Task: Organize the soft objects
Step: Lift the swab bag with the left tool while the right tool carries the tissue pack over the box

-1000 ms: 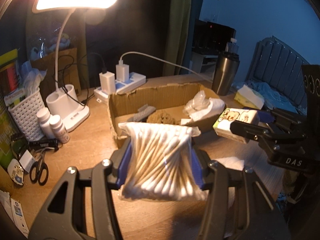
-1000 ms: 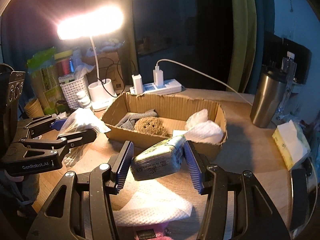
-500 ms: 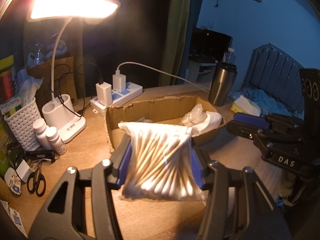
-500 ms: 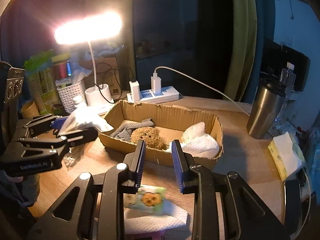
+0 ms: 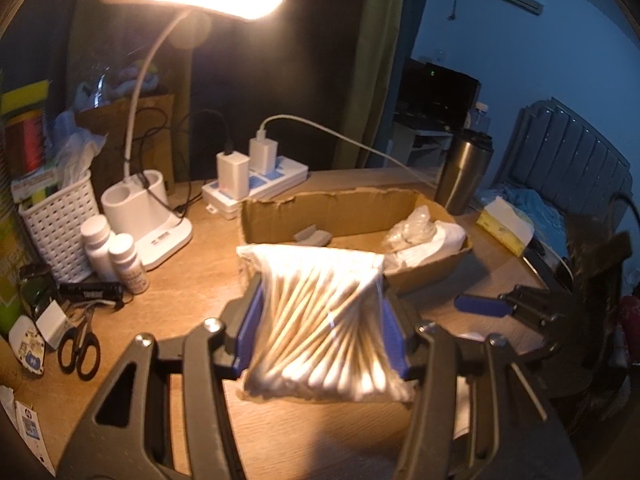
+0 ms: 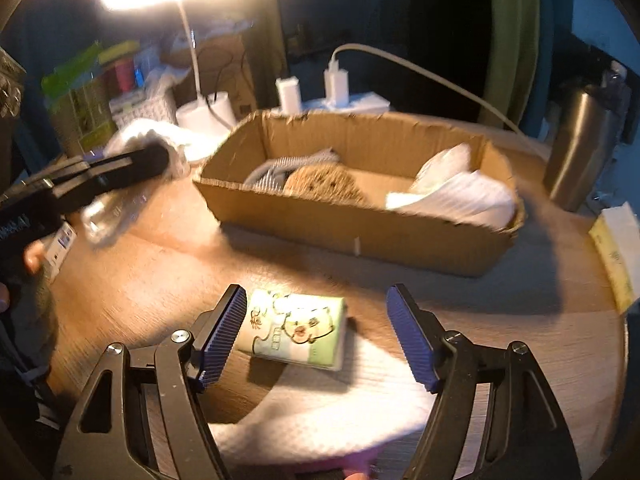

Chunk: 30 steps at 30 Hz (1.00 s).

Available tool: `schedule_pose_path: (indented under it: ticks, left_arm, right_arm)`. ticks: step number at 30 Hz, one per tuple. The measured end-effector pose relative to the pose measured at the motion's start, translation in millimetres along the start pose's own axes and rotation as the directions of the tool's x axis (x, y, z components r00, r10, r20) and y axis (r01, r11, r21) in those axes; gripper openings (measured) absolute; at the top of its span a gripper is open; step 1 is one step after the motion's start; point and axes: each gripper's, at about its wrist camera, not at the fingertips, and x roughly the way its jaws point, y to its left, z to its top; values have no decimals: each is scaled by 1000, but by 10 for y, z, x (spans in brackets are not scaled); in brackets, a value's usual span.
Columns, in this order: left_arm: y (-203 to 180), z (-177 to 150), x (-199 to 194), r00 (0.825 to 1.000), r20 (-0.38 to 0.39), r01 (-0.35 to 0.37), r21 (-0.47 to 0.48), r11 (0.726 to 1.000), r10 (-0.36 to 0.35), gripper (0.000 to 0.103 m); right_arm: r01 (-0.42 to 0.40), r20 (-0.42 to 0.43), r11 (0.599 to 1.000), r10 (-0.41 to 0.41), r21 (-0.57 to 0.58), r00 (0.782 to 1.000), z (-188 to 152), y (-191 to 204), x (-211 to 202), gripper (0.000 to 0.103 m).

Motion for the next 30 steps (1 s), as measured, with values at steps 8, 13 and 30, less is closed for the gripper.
schedule_pose_path:
  ticks: [8, 13, 30]
  left_arm:
    - [209, -76, -23, 1000, -10, -30, -35, 999, 30, 53]
    - [249, -87, -41, 999, -9, -31, -39, 999, 31, 53]
    - [94, 67, -99, 999, 30, -21, -10, 1000, 21, 53]
  right_arm:
    - [5, -76, 1000, -7, -23, 997, -54, 172, 296, 76]
    - [11, -84, 1000, -13, -20, 996, -85, 179, 350, 72]
    - [21, 81, 1000, -21, 0, 996, 191, -2, -270, 70]
